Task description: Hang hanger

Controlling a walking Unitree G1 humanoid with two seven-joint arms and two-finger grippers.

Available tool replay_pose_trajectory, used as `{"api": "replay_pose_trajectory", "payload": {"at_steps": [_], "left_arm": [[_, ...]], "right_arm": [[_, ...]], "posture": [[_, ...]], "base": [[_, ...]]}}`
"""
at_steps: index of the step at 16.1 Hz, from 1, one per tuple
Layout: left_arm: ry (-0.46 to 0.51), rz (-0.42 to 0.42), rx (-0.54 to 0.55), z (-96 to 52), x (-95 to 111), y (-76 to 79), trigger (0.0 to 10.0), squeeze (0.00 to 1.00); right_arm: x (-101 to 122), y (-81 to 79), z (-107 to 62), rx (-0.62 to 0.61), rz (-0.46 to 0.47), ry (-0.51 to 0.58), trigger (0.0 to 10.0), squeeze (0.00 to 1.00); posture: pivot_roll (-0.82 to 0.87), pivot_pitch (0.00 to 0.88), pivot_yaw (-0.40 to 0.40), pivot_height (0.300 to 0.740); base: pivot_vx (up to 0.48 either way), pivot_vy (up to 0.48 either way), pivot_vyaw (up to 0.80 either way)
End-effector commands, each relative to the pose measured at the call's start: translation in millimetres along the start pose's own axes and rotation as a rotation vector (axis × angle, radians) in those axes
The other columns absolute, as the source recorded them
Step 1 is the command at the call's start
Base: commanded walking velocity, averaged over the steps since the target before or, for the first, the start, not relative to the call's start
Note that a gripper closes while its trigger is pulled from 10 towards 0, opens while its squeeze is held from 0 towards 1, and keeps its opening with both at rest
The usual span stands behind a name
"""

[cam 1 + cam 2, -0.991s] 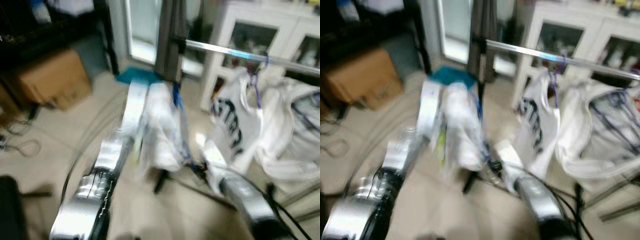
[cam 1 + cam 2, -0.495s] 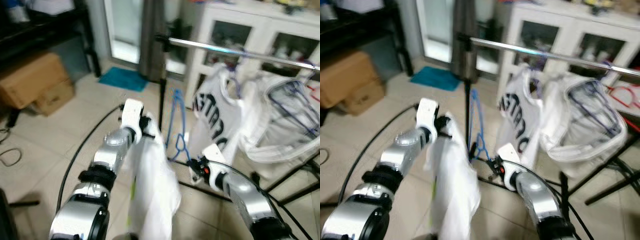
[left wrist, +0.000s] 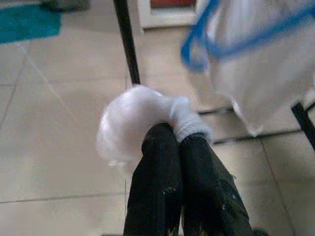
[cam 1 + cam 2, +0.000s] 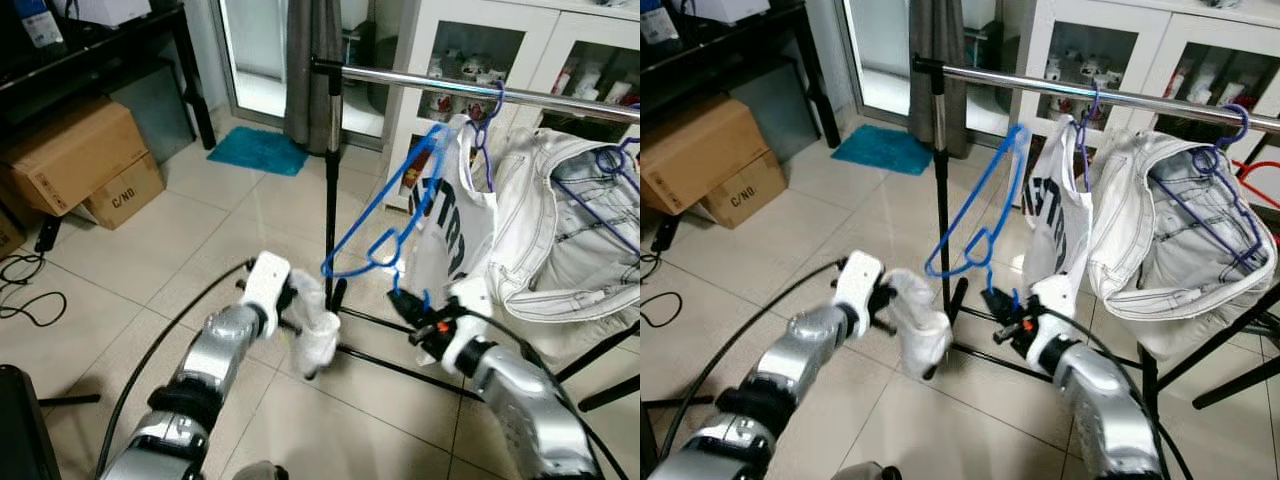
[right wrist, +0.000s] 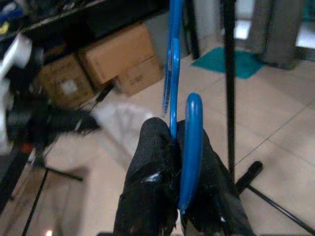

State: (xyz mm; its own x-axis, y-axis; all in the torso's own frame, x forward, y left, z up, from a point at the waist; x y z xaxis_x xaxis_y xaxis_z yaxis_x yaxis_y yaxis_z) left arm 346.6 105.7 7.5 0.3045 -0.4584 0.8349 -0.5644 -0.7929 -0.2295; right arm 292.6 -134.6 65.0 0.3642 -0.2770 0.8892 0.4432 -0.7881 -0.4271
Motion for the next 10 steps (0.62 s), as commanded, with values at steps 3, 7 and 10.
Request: {"api": "replay_pose_trajectory", "payload": {"at_steps": [3,7,10], "left_arm": [[-0.017,0.003,-0.017,-17.1,-23.9,3.1,0.0,0.00],[-0.085,-0.023,0.012,-33.4,-59.6,3.0,0.0,0.00],[-0.145,-0.006,-0.017,-32.5,-79.4,10.5,0.0,0.00]], "right_arm": [[19.0,27.7,-24.8,-0.190,-0.004,0.070,0.0,0.00],[-18.4,48.6,-40.3,-0.285,-0.193,-0.153,0.0,0.00],[-55.0,53.9,-31.1,-0.272,-0.271,-0.296,0.0,0.00]], "posture": [[-0.06,0.000,0.050,0.740],[-0.06,0.000,0.052,0.740],[-0.07,0.000,0.059,0.740]], "base": [[0.000,0.000,0.00],[0.000,0.000,0.00],[0.000,0.000,0.00]]}}
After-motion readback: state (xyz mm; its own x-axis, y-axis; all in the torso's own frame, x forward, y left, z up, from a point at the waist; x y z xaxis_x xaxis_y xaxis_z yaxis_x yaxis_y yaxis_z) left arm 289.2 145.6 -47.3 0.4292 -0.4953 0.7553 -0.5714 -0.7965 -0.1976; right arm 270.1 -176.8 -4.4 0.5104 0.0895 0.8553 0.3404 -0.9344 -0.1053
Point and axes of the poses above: a point about 5 cm out from each wrist's last joint towards the gripper, its own z axis pointing out of the wrist towards the gripper, its own x axis along the axis of the wrist's last joint, y = z × x, the point moved 5 cm from there along z, pointing out of the wrist towards the gripper, and after that the axes turned 12 degrees about z, right-handed, at the moved point
